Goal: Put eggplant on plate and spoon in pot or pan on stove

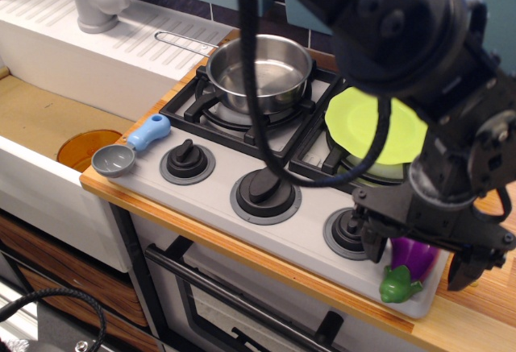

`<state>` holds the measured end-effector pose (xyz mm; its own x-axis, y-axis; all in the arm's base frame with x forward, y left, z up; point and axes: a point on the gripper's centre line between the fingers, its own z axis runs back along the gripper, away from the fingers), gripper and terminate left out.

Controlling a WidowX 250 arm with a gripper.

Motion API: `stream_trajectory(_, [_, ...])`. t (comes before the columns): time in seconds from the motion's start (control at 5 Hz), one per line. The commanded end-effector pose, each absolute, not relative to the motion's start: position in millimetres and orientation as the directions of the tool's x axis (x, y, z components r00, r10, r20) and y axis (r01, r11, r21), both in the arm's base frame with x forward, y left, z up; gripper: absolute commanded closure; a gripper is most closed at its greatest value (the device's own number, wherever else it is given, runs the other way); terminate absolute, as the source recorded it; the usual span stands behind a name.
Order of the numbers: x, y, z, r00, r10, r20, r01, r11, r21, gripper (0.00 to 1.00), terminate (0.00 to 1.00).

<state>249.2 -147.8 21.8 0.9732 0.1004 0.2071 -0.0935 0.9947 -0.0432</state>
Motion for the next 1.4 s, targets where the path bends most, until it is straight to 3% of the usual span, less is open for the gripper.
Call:
stream_trajectory(0.0, [252,-146,18,0.964,0.11,0.242,-0.101,0.994,-0.049,0.0,0.0])
stream_trajectory(0.2, [249,-148,7,0.956,0.128,0.263,-0.118,0.991,-0.056,0.0,0.0])
stream_trajectory(0.4, [248,-153,-1,0.946,0.161,0.283,-0.151,0.987,-0.056,1.0,0.0])
stream_trajectory(1.0, [250,-161,7,0.942,0.186,0.278,-0.174,0.982,-0.069,1.0,0.0])
stream_trajectory(1.2, [247,-161,23,0.955,0.175,0.241,-0.169,0.984,-0.049,1.0,0.0])
